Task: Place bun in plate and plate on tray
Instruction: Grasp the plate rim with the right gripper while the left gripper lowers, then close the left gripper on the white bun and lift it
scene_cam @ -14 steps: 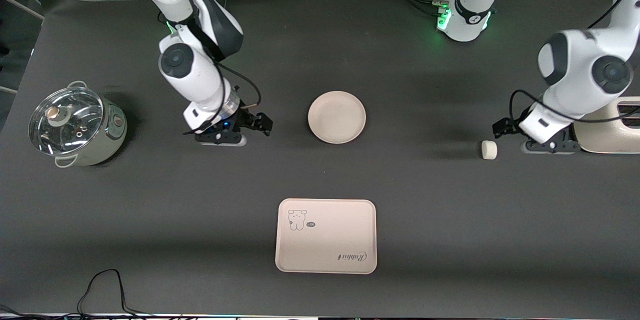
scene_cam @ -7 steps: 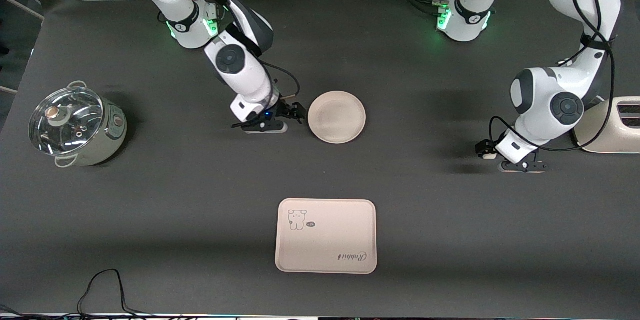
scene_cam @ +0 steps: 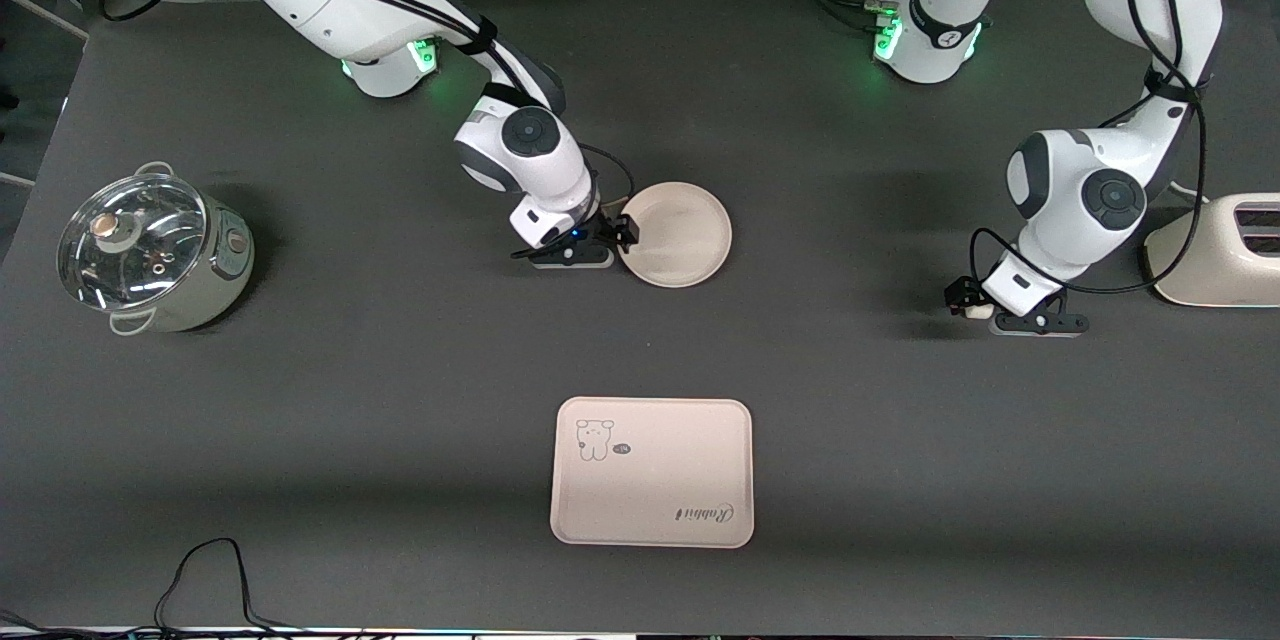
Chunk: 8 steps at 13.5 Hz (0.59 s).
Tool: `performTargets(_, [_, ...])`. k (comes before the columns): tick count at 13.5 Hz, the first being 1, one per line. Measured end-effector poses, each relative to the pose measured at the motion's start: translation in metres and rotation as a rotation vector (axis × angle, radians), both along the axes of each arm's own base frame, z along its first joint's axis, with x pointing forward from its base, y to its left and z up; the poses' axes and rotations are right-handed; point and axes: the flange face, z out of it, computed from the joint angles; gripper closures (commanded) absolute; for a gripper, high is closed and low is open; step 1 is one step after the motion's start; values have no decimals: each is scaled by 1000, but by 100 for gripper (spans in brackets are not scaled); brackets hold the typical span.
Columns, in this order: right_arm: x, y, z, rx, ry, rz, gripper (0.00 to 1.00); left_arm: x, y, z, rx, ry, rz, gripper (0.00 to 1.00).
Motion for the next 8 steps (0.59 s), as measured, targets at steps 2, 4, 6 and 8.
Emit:
performTargets(2, [-9,10,-2,1,5,5,16,-6,0,-4,1,-13,-7,11])
performTargets(4, [-15,17,-2,3,6,9,32,-10,0,-7,1,-15,-14,27])
performTargets(6, [-18,21,-1,3,3,14,55,-11,0,-8,3,-14,-28,50])
performTargets(8, [-18,21,-1,2,-2,19,88,-11,1,-8,4,-14,-37,71])
